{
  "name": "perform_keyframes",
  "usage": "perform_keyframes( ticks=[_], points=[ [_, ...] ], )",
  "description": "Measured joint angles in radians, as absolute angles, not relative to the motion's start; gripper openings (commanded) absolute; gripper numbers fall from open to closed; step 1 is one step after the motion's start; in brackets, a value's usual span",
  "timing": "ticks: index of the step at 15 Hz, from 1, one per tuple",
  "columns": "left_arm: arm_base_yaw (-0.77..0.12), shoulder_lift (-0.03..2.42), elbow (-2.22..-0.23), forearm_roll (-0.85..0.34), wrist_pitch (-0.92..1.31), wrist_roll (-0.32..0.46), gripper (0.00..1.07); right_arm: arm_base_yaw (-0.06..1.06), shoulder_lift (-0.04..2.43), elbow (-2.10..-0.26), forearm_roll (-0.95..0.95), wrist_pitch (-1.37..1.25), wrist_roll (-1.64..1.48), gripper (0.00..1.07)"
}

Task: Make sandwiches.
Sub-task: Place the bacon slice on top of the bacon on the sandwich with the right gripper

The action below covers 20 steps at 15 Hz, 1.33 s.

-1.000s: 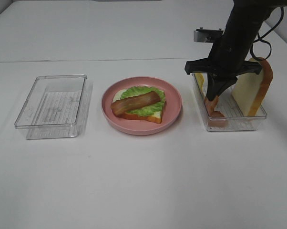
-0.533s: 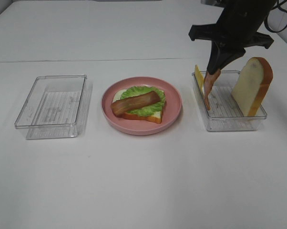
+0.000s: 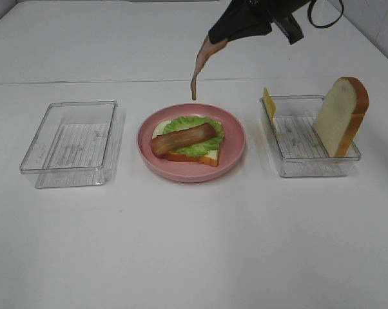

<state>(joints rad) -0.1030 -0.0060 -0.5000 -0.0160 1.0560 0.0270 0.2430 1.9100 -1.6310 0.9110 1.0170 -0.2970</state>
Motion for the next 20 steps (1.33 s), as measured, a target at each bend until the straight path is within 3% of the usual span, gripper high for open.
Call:
perform_keyframes(
  ticks=[1, 7, 12, 15, 20],
  points=[
    [-0.103, -0.006, -0.500, -0.016, 1.056, 0.027, 0.86, 0.247, 1.946, -1.631, 1.001, 0.961, -0.333, 0.00],
    [-0.103, -0.006, -0.500, -0.016, 1.056, 0.027, 0.86, 0.315, 2.091, -1.631, 1.141, 0.799, -0.371, 0.00],
    [-0.103, -0.006, -0.500, -0.016, 1.056, 0.027, 0.86, 0.315, 2.249, -1.631, 1.422, 0.745, -0.457, 0.00],
    [-0.103, -0.006, -0.500, -0.016, 1.056, 0.027, 0.86, 0.315, 2.275, -1.631, 1.373, 0.743, -0.468, 0.00],
    [-0.103, -0.006, -0.500, -0.016, 1.056, 0.027, 0.86, 0.315, 2.276, -1.631, 1.088, 0.731, -0.330, 0.00]
  ],
)
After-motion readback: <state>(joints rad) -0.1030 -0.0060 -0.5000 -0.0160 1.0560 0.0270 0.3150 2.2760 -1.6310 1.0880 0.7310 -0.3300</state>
